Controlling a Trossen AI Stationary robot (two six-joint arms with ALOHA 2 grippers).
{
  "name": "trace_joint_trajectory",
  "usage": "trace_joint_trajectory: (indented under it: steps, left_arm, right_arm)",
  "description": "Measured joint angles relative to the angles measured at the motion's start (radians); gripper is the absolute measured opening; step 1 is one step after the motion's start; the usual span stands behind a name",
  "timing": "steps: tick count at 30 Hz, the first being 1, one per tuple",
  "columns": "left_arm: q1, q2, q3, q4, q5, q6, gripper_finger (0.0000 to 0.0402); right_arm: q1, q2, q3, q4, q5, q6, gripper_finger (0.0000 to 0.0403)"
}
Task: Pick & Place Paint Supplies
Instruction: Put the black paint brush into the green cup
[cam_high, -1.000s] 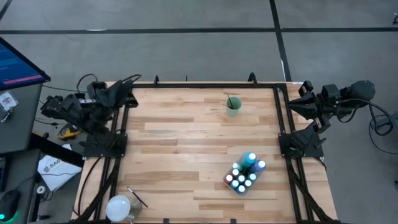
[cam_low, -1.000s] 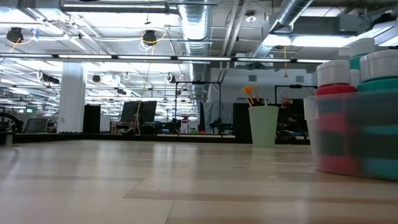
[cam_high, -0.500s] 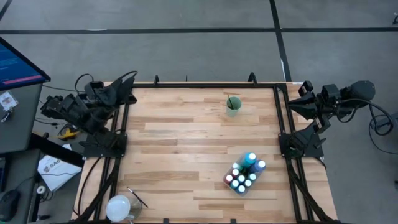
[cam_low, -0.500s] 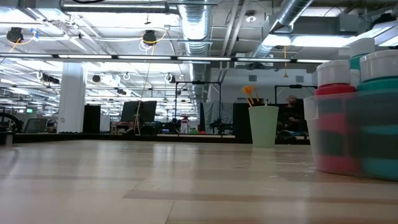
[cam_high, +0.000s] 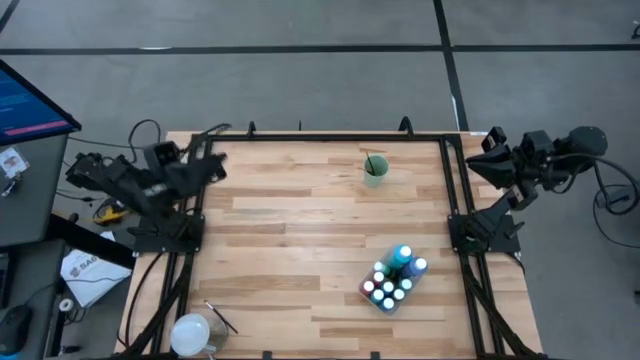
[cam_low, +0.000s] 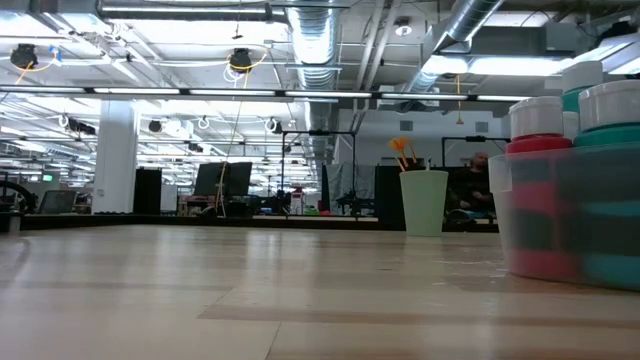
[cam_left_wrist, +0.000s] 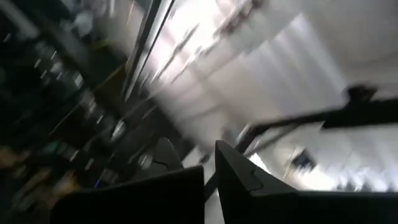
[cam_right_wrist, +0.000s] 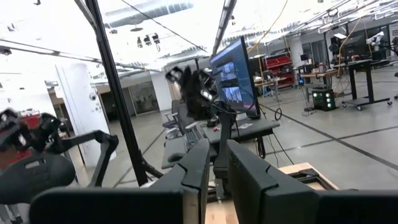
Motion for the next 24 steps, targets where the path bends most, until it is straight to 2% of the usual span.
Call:
trace_joint_trajectory:
  steps: [3,6,12,17,24]
  left_arm:
    - [-0.001,-0.044,0.000,-0.271,0.015,-0.058,0.0000]
    - [-0.001,-0.067,0.000,-0.523,0.018,-0.183,0.0000]
    - [-0.001,-0.045,0.000,-0.831,0.074,-0.377,0.0000]
    - [-0.002,-0.002,0.000,-1.098,0.215,-0.534,0.0000]
    - [-0.009,0.125,0.000,-1.436,0.480,-0.562,0.0000]
  right_arm:
    - [0.000,0.000,0.000,0.009,0.000,0.000,0.0049]
    - [0.000,0.000,0.000,-0.002,0.000,0.000,0.0049]
    - [0.000,0.000,0.000,-0.018,0.000,0.001,0.0049]
    - [0.000,0.000,0.000,-0.027,0.000,0.001,0.0049]
    - [0.000,0.000,0.000,-0.044,0.000,0.000,0.0049]
